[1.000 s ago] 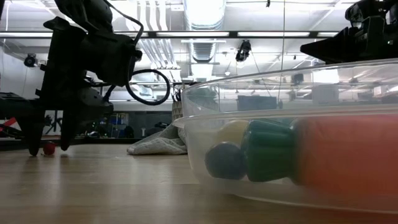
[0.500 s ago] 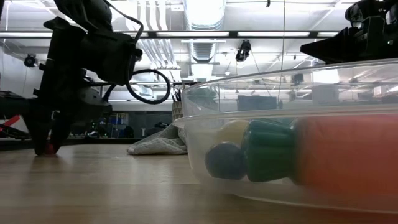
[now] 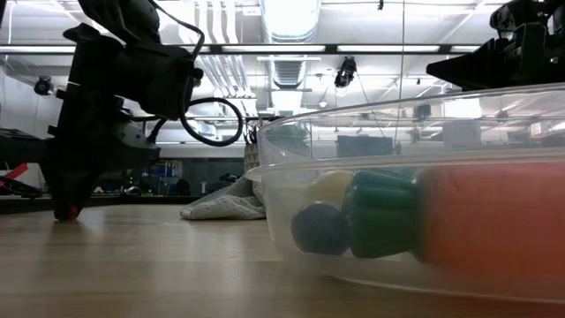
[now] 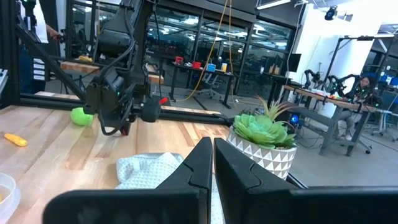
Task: Pick and placing Produce into tupperware
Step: Put the red cherry into the transparent bin
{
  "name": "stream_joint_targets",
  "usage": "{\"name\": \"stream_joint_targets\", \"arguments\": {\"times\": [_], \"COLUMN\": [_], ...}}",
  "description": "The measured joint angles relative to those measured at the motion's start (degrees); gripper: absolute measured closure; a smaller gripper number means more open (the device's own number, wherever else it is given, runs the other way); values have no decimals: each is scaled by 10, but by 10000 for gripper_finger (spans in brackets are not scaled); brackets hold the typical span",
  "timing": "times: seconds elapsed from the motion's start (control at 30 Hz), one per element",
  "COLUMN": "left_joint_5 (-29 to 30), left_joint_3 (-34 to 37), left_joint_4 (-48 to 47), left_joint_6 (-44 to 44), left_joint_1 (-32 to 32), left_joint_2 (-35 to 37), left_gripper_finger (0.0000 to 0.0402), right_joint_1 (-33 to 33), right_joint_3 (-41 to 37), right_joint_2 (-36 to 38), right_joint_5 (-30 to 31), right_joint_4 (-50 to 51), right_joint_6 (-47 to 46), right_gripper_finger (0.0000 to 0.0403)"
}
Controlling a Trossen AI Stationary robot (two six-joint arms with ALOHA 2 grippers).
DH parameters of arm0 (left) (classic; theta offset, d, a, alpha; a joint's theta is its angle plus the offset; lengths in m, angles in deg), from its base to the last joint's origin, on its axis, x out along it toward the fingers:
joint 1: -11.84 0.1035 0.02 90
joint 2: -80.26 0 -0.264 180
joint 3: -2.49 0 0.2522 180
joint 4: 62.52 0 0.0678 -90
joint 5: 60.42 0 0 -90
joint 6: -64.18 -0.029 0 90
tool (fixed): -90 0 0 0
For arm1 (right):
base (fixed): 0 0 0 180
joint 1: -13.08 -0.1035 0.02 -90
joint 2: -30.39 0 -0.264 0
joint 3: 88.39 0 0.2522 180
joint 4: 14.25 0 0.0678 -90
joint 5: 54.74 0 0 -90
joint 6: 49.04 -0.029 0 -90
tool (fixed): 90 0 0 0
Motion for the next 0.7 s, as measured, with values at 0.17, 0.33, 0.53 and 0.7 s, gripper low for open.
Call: {"name": "stream_joint_targets", "arguments": {"times": [0.17, 0.33, 0.53, 0.7], "left_joint_5": [2, 4, 5, 15], "left_joint_3": [-9, -24, -60, -98], "left_joint_4": [4, 16, 13, 9], "left_joint_6": [1, 1, -2, -6], "left_joint_1": [0, 0, 0, 0], "left_joint_2": [-1, -2, -1, 0], "left_gripper_finger": [397, 398, 399, 400], "right_joint_1": [0, 0, 0, 0], "right_joint_3": [0, 0, 0, 0], "right_joint_2": [0, 0, 0, 0], "right_joint_5": [0, 0, 0, 0], "right_joint_4": [0, 0, 0, 0], "right_joint_6": [5, 9, 9, 9], "right_gripper_finger": [394, 394, 394, 394]}}
